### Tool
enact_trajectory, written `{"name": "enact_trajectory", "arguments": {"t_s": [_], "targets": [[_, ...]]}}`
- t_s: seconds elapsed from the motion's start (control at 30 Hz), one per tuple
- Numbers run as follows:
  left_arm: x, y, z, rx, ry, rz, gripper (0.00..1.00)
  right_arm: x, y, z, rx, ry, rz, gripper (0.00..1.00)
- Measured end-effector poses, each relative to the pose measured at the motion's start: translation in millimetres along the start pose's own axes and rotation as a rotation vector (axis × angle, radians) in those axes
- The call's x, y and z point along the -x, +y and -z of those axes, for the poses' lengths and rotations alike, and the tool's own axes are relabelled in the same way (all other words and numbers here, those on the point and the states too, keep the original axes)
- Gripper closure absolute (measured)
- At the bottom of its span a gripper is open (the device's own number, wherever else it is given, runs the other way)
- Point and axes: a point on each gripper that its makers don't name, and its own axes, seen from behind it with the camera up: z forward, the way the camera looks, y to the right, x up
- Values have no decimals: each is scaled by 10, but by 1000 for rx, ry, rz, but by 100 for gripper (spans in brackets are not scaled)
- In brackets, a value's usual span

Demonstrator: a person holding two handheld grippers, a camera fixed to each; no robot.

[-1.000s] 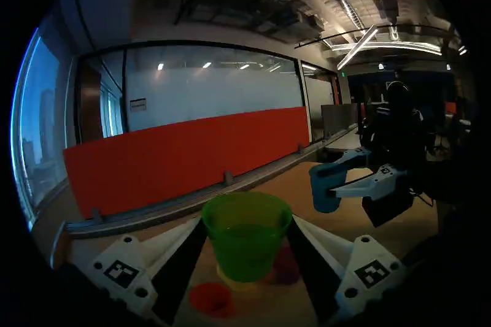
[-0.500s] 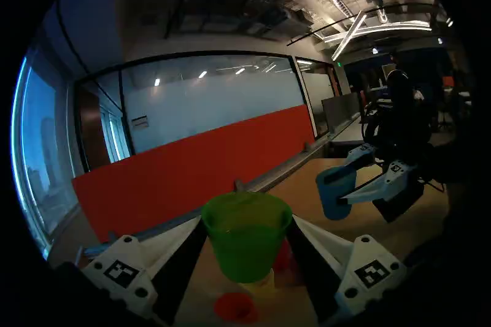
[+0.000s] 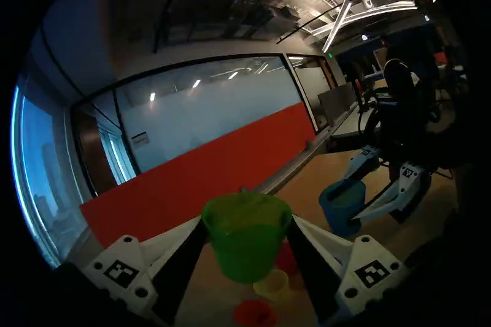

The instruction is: Pour water

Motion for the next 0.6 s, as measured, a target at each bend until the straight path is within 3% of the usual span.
{"name": "enact_trajectory", "arguments": {"t_s": [0.6], "targets": [[-360, -36, 27, -6, 28, -185, 14, -10, -378, -162, -88, 7, -8, 11]]}}
